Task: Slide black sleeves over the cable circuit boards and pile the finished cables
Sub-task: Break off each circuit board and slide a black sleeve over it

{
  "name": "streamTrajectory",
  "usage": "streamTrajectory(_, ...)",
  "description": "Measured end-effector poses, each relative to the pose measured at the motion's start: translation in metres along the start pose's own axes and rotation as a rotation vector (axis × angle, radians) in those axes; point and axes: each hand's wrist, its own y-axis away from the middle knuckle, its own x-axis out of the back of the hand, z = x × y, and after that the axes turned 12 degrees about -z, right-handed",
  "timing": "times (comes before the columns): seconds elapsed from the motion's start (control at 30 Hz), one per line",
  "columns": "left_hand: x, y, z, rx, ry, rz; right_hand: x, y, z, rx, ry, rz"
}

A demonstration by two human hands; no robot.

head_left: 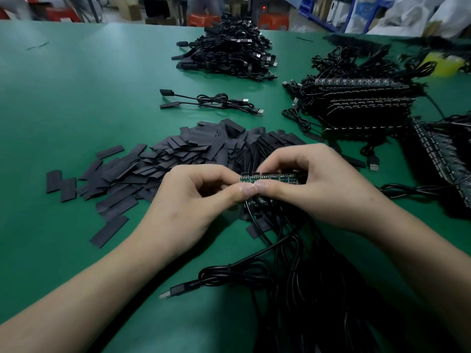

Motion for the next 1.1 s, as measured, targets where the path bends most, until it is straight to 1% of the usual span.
streamTrajectory(0.1,-0.002,-0.001,0.002,0.044,0.14,0.006,-0.004,-0.001,0.002,0.004,0.001,-0.023)
streamTrajectory(0.2,-0.001,-0.001,0.003,0.067,0.223,-0.005,-0.005,-0.003,0.006,0.022,-0.123,-0.043)
streamTrajectory(0.37,-0.001,-0.002,0.005,0.053,0.281,-0.013,-0.006,-0.003,0.011,0.096,-0.297,-0.092)
streamTrajectory(0.53,-0.002,-0.002,0.007,0.053,0.329,-0.033,-0.006,-0.004,0.011,0.136,-0.378,-0.129)
streamTrajectory(0.67,-0.004,-0.001,0.009,0.041,0.3,-0.01,-0.003,-0.004,0.011,0.105,-0.302,-0.078)
streamTrajectory(0.8,-0.002,-0.002,0.008,0.041,0.323,0.065,0.008,0.003,0.016,-0.004,-0.2,0.024)
streamTrajectory(0.87,-0.002,-0.002,0.007,0.017,0.296,0.089,0.01,0.007,0.017,-0.054,-0.096,0.078)
streamTrajectory(0.9,-0.002,-0.002,0.007,-0.007,0.265,0.098,0.009,0.008,0.015,-0.048,0.0,0.125)
streamTrajectory(0.97,-0.002,-0.002,0.008,-0.065,0.189,0.115,0.005,0.009,0.006,0.039,0.153,0.194)
streamTrajectory(1.03,-0.001,-0.001,0.008,-0.115,0.098,0.135,-0.003,0.009,-0.005,0.133,0.18,0.187)
streamTrajectory(1.1,0.001,0.0,0.007,-0.13,0.033,0.17,-0.012,0.007,-0.011,0.181,0.142,0.134)
